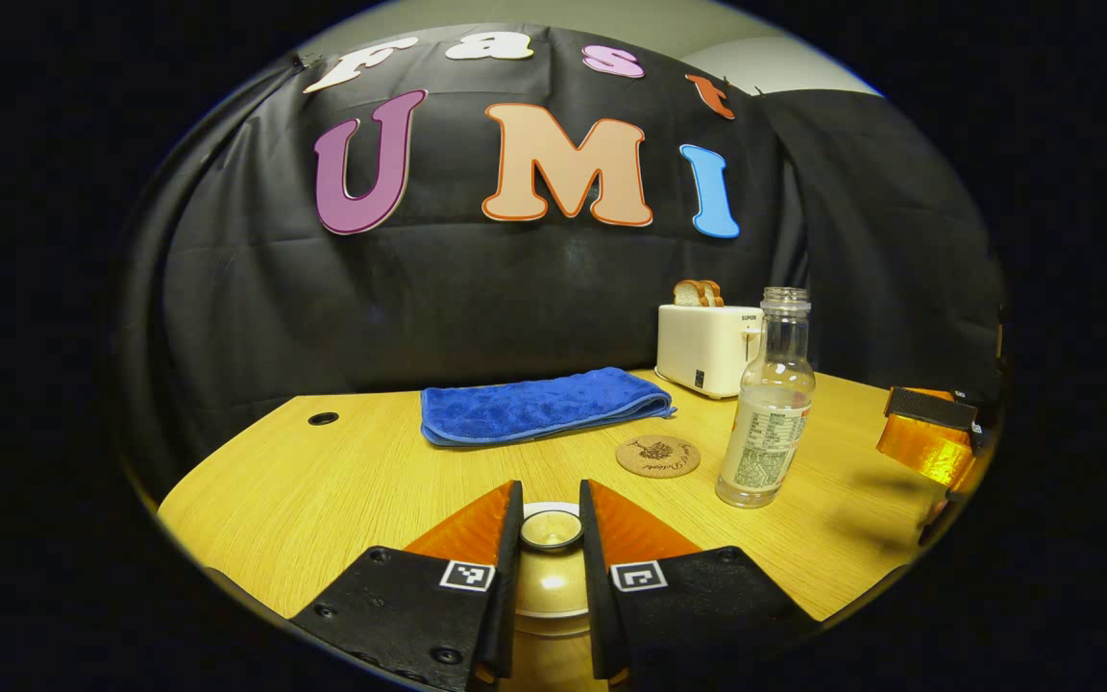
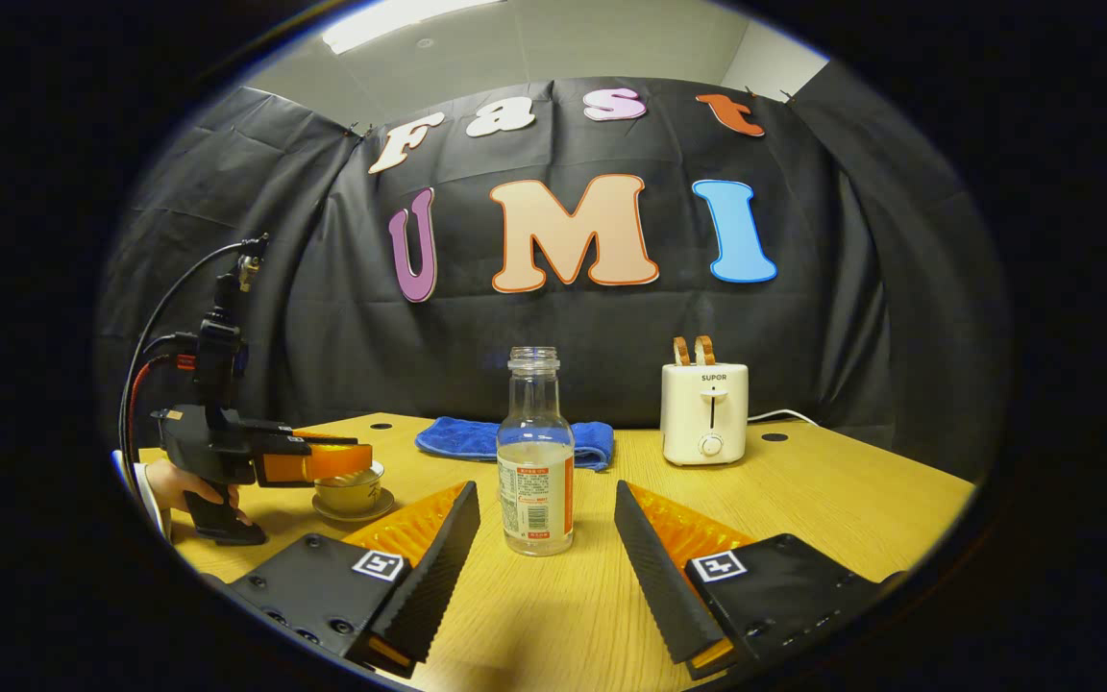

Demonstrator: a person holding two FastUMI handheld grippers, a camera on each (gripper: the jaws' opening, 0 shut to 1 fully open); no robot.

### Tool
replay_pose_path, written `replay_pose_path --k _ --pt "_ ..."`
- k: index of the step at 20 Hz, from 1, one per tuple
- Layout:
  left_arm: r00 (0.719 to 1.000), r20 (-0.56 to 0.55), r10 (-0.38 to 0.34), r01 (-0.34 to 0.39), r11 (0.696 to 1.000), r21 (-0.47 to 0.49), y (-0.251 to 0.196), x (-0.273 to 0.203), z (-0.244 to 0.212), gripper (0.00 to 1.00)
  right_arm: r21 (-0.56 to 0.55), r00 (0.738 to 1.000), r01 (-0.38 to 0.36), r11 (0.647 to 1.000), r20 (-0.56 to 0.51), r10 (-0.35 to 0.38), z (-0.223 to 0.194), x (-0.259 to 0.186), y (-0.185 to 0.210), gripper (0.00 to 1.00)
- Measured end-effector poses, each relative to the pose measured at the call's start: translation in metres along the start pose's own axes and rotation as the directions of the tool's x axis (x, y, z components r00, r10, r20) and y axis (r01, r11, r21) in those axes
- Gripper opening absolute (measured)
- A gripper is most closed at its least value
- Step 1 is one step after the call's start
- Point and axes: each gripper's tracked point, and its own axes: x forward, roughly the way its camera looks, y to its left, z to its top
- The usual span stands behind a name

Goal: Open the teacup lid with one hand, grasp the water bottle and pour water into the teacup with the other hand; after pouring, place the water bottle on the coaster and then close the teacup lid.

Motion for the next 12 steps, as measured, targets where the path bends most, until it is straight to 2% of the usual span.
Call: replay_pose_path --k 1,6,12 --pt "1.0 -0.001 0.0 0.0 1.0 0.0 0.0 0.0 0.001 0.29 0.0 1.0 0.0 1.0 0.0 0.0 0.001 0.0 0.0 0.95" --pt "0.999 0.015 0.039 -0.038 0.999 -0.011 0.006 -0.003 0.003 0.29 0.0 1.0 -0.001 1.0 0.0 0.001 0.0 0.0 0.0 0.95" --pt "0.986 0.151 0.067 -0.063 0.998 -0.027 0.009 -0.016 0.021 0.29 0.001 1.0 -0.024 1.0 -0.001 0.024 0.0 -0.001 0.004 0.95"
